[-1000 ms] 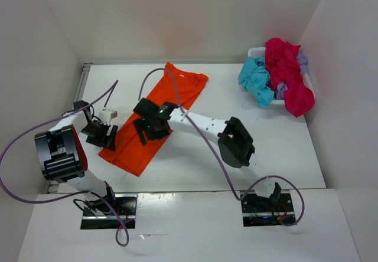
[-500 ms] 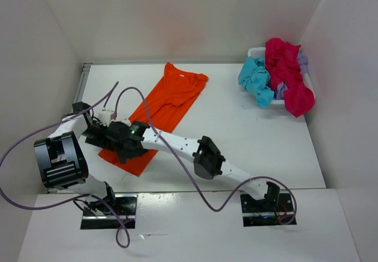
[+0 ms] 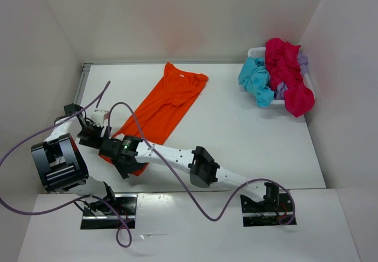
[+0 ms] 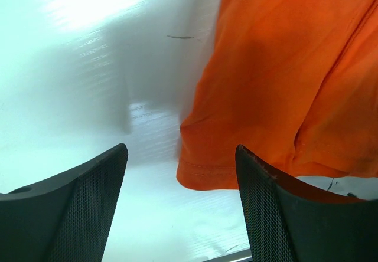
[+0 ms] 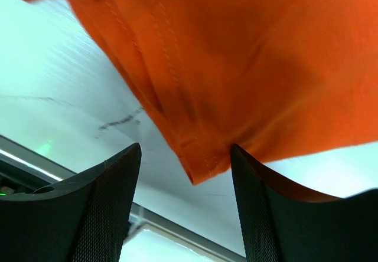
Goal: Fold and stack the t-shirts
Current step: Rotate the tshirt 90 degrees
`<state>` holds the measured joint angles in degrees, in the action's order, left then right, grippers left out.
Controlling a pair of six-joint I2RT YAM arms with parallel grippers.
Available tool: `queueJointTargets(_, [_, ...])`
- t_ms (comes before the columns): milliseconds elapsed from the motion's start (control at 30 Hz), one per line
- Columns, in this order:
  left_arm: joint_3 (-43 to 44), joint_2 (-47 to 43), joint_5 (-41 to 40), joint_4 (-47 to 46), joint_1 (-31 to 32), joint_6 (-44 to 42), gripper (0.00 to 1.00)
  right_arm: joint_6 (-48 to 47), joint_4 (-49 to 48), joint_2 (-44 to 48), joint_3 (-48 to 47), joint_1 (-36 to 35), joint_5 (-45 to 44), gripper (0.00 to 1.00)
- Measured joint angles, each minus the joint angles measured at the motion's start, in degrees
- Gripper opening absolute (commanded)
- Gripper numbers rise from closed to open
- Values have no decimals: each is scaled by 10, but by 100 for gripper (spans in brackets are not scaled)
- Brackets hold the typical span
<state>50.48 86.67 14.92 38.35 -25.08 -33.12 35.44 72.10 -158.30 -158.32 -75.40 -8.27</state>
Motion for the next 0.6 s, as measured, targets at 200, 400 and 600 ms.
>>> queueJointTargets(200, [0,0,3,0,-2,-10,81,-9,5,10,21,0,-12,39])
queueJointTargets(400, [7,0,8,1,-2,-12,81,-12,10,10,21,8,-13,4])
queueJointTargets(600, [17,0,11,8,-2,-14,81,-9,-8,29,63,12,-8,1])
